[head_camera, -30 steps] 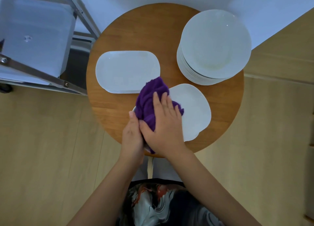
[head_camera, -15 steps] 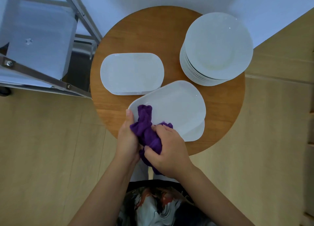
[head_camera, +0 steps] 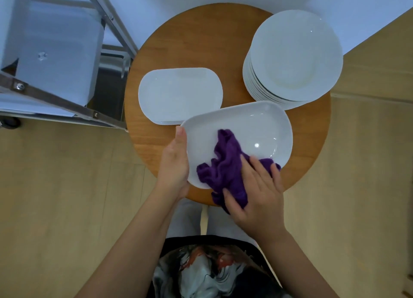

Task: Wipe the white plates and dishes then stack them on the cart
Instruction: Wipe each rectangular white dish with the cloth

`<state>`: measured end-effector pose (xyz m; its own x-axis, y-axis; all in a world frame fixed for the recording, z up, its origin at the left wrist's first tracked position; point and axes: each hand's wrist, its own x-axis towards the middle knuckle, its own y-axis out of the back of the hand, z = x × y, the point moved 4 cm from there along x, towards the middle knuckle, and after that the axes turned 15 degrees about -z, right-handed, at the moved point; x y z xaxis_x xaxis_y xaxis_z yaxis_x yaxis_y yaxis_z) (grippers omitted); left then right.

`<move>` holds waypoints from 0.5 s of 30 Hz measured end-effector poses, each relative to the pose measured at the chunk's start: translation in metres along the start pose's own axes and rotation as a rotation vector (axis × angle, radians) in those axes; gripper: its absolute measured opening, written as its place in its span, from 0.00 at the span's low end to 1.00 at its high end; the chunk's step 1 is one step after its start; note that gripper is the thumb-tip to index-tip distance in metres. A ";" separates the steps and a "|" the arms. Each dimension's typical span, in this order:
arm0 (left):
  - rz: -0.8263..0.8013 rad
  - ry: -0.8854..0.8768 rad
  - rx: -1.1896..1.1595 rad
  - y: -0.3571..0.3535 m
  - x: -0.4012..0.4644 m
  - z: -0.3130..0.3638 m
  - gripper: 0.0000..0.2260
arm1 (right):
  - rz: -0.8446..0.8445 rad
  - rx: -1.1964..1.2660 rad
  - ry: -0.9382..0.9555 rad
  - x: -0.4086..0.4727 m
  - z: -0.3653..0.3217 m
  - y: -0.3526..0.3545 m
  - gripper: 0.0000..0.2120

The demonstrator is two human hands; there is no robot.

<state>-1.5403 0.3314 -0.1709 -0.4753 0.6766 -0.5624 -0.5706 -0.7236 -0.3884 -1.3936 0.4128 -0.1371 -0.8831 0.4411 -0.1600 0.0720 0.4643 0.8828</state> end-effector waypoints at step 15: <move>-0.120 0.045 0.529 -0.004 0.014 0.032 0.26 | -0.107 0.214 0.122 0.058 -0.034 0.013 0.24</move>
<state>-1.5660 0.3484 -0.1536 -0.3630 0.7355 -0.5721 -0.8839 -0.4661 -0.0383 -1.4596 0.4185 -0.1203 -0.9394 0.2908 -0.1816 0.0600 0.6609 0.7481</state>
